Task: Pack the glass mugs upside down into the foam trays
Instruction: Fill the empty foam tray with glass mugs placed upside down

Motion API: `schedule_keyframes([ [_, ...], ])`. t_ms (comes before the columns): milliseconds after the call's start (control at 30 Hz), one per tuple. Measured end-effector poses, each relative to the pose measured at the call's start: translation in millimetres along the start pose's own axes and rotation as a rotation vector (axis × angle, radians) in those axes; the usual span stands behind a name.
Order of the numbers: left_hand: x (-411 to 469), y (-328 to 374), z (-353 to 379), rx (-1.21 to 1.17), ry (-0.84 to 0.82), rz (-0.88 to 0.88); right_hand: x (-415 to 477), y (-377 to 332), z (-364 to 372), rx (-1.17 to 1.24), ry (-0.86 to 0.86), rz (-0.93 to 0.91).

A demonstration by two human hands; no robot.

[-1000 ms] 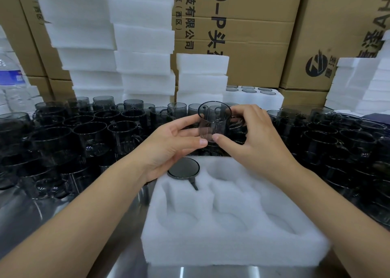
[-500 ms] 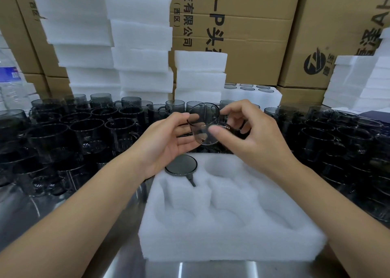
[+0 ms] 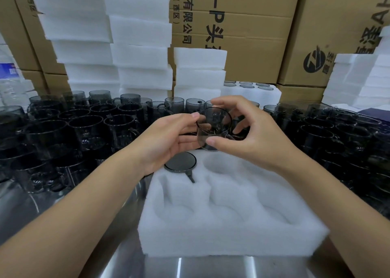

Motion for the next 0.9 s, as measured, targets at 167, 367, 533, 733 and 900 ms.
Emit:
schedule_keyframes([
  [167, -0.1, -1.6, 2.0, 0.13, 0.102, 0.085, 4.0, 5.3, -3.4, -0.048, -0.073, 0.055],
  [367, -5.8, 1.3, 0.7, 0.545, 0.221, 0.339, 1.9, 13.1, 1.3, -0.136, -0.28, 0.107],
  [533, -8.5, -2.3, 4.9, 0.628, 0.161, 0.265, 1.3, 17.8, 0.9, -0.109, -0.37, 0.138],
  [733, -11.0, -3.1, 10.2, 0.754, 0.083, 0.219, -1.1, 15.7, 5.1, -0.056, -0.406, 0.106],
  [900, -12.7, -4.0, 10.5, 0.774, 0.046, 0.194, -2.4, 15.9, 7.6, -0.046, -0.425, 0.096],
])
Point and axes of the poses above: each hand's wrist, its own x-axis towards the middle knuckle, its own z-axis out of the palm, y = z × x, the point moved 5 cm from there along x, towards the middle knuckle, and after that the axes turned 12 degrees about y, right-handed, at the moved point
